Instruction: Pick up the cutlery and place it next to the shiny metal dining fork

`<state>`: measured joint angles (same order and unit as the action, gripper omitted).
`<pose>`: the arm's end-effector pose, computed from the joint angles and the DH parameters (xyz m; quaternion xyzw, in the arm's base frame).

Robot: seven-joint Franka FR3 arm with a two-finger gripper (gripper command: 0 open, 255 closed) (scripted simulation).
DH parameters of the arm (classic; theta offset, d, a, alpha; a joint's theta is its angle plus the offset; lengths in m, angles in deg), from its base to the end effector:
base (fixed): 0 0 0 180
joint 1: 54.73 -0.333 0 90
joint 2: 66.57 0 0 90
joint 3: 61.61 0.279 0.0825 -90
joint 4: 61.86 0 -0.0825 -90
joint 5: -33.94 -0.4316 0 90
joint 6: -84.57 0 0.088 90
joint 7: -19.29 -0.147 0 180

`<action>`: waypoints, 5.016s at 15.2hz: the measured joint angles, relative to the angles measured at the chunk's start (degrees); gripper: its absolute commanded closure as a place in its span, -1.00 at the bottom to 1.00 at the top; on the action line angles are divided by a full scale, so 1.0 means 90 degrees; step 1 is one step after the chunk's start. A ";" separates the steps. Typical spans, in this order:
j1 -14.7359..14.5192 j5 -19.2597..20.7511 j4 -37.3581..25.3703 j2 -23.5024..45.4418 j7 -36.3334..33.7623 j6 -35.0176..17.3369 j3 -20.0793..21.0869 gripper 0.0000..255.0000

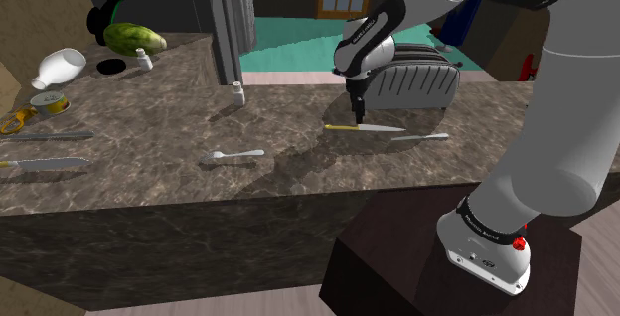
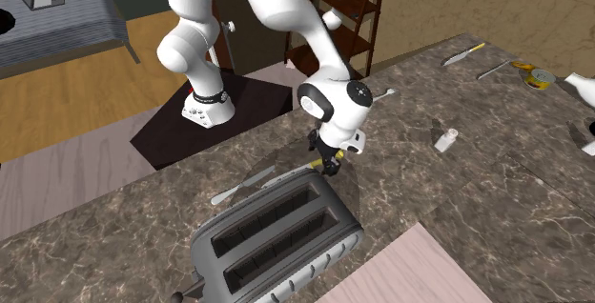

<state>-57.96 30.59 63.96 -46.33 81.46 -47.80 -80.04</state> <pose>0.5163 -0.1534 0.1007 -0.9184 -0.3786 0.1078 0.0400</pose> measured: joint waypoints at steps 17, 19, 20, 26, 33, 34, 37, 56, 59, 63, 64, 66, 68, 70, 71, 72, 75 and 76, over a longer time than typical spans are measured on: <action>0.0097 -0.0157 0.0068 0.0399 0.0136 -0.0521 0.0078 1.00; 0.0098 -0.0156 0.0063 0.0400 0.0141 -0.0499 0.0080 1.00; 0.0101 -0.0158 0.0060 0.0401 0.0147 -0.0496 0.0081 1.00; 0.0065 -0.0103 0.0118 0.0268 0.0113 -0.0381 0.0053 1.00; -0.0028 0.0096 0.0101 -0.0230 -0.0010 0.0121 -0.0054 1.00; -0.0040 0.0129 0.0114 -0.0312 -0.0028 0.0186 -0.0070 1.00; -0.0072 0.0227 0.0129 -0.0557 -0.0078 0.0405 -0.0114 1.00; -0.1301 0.0232 0.1143 -0.1794 -0.2131 0.0612 0.0728 1.00; -0.1558 0.0124 0.1269 -0.1869 -0.2550 0.0554 0.0965 1.00; -0.1934 -0.0064 0.1192 -0.1827 -0.3150 0.0563 0.1320 1.00; -0.2013 -0.0100 0.1176 -0.1830 -0.3281 0.0577 0.1394 1.00; -0.2197 -0.0187 0.1128 -0.1799 -0.3578 0.0578 0.1567 1.00; -0.2353 -0.0264 0.1063 -0.1730 -0.3828 0.0556 0.1713 1.00; -0.2417 -0.0305 0.1049 -0.1624 -0.3918 0.0458 0.1774 1.00; -0.2423 -0.0317 0.1031 -0.1556 -0.3923 0.0409 0.1782 1.00; -0.2424 -0.0330 0.1070 -0.1502 -0.3912 0.0317 0.1784 1.00; -0.2431 -0.0370 0.1100 -0.1284 -0.3888 0.0071 0.1800 1.00; -0.2432 -0.0384 0.1092 -0.1194 -0.3876 -0.0011 0.1804 1.00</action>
<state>-79.85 27.13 73.79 -57.08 46.57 -47.90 -63.80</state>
